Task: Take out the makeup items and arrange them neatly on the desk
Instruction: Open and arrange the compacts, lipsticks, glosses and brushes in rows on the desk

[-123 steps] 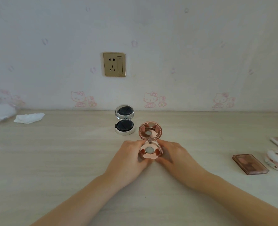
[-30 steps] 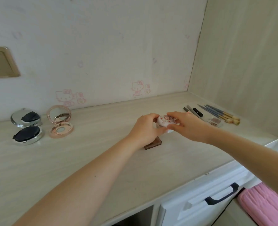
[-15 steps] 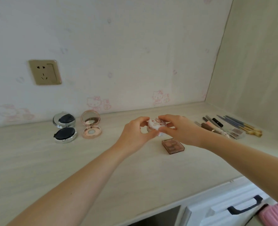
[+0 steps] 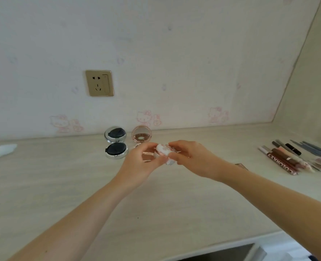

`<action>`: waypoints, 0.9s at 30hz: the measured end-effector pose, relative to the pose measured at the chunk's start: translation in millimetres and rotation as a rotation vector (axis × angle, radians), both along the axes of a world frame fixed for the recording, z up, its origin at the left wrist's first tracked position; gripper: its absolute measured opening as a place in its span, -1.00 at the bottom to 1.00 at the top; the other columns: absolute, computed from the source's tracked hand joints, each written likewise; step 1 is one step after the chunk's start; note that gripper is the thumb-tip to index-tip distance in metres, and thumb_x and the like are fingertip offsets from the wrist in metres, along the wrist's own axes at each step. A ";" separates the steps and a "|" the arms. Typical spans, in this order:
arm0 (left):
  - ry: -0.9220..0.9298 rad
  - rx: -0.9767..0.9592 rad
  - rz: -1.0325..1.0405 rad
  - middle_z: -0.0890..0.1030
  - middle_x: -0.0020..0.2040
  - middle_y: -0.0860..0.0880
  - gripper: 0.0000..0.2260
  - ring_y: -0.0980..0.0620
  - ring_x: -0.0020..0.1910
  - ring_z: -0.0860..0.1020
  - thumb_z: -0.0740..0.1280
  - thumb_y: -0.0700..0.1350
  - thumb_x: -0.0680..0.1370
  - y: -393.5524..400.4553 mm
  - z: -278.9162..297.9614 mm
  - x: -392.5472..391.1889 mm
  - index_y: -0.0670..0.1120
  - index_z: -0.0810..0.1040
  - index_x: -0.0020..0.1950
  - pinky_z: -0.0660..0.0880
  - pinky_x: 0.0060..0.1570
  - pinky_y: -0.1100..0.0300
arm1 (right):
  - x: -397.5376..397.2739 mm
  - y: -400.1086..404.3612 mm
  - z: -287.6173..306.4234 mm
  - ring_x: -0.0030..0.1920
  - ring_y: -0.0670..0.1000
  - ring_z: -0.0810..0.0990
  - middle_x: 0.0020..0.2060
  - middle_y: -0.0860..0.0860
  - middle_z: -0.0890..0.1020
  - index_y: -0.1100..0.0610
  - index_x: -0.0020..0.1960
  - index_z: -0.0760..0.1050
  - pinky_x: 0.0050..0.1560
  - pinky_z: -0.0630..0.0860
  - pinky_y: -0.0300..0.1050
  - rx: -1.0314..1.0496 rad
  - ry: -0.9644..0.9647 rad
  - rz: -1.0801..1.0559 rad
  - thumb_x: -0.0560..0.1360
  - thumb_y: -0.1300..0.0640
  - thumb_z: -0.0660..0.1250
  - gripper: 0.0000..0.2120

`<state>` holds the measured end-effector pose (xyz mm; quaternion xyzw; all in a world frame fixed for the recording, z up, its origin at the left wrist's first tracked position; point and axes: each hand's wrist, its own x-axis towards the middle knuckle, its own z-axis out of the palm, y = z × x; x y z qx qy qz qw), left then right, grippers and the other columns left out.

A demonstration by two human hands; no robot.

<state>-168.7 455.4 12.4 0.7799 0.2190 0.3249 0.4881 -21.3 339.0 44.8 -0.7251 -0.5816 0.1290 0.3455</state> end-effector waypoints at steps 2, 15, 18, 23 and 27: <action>-0.028 -0.061 0.018 0.64 0.06 0.10 -0.70 0.16 -0.03 0.65 0.48 0.00 0.45 4.2 -4.3 -14.4 0.08 0.58 0.16 0.55 0.06 0.20 | -11.0 10.1 -6.8 0.05 -0.04 0.62 0.08 -0.05 0.64 0.03 0.28 0.51 0.14 0.55 0.03 0.021 0.068 0.015 0.56 0.01 0.28 -0.70; -0.288 -0.426 0.120 0.66 0.09 -0.05 -0.79 -0.03 0.00 0.67 0.41 -0.09 0.51 16.7 -27.9 -42.6 0.02 0.64 0.14 0.63 -0.04 -0.01 | -55.0 43.8 -53.6 0.09 -0.25 0.60 0.02 -0.25 0.66 -0.19 0.11 0.52 0.05 0.47 -0.40 0.244 0.443 0.073 0.58 0.09 0.27 -0.80; -0.336 -0.361 0.127 0.66 0.09 -0.03 -0.75 -0.02 -0.01 0.67 0.43 -0.13 0.50 15.5 -30.4 -44.4 -0.03 0.62 0.18 0.63 -0.09 0.09 | -55.9 44.7 -59.1 0.12 -0.20 0.61 0.05 -0.24 0.66 -0.17 0.13 0.53 0.06 0.48 -0.40 0.300 0.531 0.113 0.57 0.12 0.29 -0.78; -0.385 -0.427 0.151 0.68 0.03 0.06 -0.65 0.04 0.01 0.67 0.48 -0.17 0.43 15.4 -32.1 -45.9 -0.03 0.59 0.21 0.61 -0.04 0.14 | -52.0 41.4 -59.9 0.13 -0.12 0.62 0.09 -0.14 0.66 -0.06 0.19 0.54 0.11 0.55 -0.20 0.308 0.593 0.142 0.52 0.09 0.37 -0.75; -0.405 -0.486 0.074 0.70 0.02 -0.07 -0.71 0.02 0.04 0.66 0.50 -0.15 0.38 16.6 -32.9 -48.8 -0.09 0.67 0.10 0.58 -0.02 0.24 | -53.5 38.0 -58.7 0.12 -0.13 0.62 0.12 -0.15 0.64 0.00 0.24 0.52 0.07 0.57 -0.18 0.297 0.561 0.129 0.50 0.11 0.40 -0.68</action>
